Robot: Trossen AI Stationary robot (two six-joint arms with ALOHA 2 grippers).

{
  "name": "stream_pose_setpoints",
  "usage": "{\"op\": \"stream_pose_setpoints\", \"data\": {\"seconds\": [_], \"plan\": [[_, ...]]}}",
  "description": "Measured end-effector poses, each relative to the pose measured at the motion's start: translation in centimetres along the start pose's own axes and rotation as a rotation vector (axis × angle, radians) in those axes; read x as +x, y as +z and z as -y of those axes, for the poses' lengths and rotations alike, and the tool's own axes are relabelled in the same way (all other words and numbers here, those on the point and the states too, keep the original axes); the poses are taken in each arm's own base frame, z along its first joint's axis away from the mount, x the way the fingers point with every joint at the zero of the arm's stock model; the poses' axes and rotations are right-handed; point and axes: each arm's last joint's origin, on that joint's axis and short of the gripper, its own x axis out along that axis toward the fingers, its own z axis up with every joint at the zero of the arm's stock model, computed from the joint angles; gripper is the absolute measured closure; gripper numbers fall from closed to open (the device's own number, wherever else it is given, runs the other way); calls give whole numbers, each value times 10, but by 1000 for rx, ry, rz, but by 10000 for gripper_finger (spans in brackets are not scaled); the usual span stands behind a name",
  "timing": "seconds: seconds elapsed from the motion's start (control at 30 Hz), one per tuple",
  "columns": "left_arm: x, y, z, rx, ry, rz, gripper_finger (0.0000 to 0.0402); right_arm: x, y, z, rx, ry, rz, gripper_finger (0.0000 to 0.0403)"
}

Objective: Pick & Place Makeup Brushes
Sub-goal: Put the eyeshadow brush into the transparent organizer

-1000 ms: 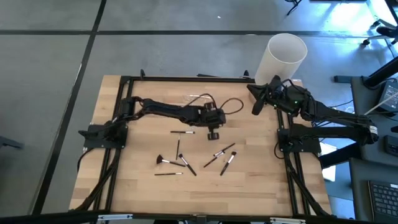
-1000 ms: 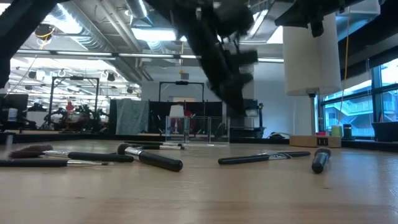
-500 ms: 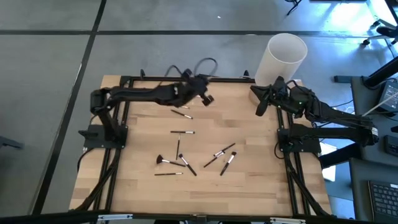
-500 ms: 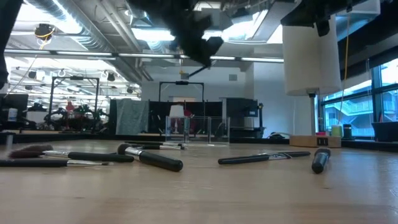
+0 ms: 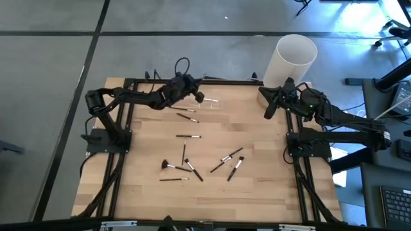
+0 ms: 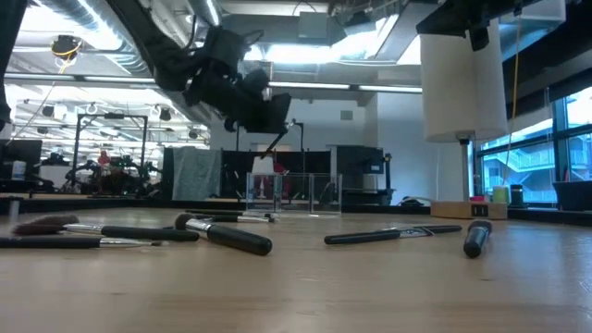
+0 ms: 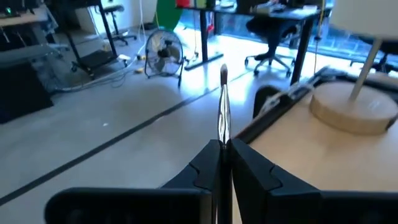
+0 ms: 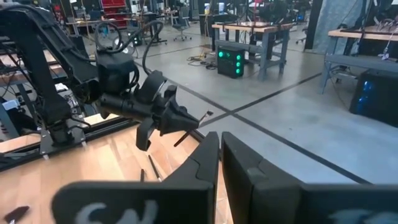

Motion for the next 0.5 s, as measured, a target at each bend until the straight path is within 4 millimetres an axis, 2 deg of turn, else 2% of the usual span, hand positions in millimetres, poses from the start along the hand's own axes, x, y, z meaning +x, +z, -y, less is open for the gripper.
{"op": "stream_pose_setpoints", "data": {"seconds": [0.13,0.5], "plan": [[-3,-9,1,20,-7,-25,371,0,0,0,-11,0,0,382],[-3,-14,3,92,-10,-23,371,0,2,0,-29,2,21,382]]}}
